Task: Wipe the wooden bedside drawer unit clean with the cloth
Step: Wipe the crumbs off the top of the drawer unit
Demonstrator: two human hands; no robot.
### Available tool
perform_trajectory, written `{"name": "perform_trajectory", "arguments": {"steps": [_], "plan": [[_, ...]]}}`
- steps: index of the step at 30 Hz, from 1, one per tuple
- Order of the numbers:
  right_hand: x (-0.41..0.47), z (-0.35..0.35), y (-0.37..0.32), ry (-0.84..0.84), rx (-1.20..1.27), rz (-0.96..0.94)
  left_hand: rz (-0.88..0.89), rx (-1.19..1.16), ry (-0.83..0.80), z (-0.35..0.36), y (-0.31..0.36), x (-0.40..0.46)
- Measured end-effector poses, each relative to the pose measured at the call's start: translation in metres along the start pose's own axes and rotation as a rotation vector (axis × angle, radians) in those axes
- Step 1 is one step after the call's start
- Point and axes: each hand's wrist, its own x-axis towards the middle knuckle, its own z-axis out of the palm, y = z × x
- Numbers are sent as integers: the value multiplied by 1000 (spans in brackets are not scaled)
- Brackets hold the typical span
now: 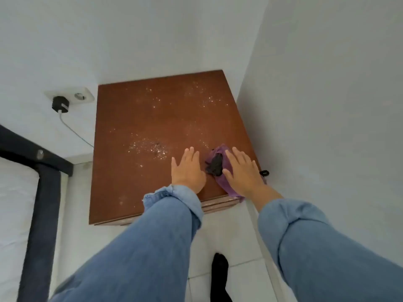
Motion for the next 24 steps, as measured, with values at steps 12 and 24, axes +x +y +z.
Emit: {"name": "perform_trajectory", "arguments": {"steps": [12, 24], "plan": [[26, 56, 21, 455, -206, -155, -48, 93, -141, 12, 4, 23], [69, -37, 21, -92, 1294, 326, -86, 103, 65, -11, 11, 39]]}}
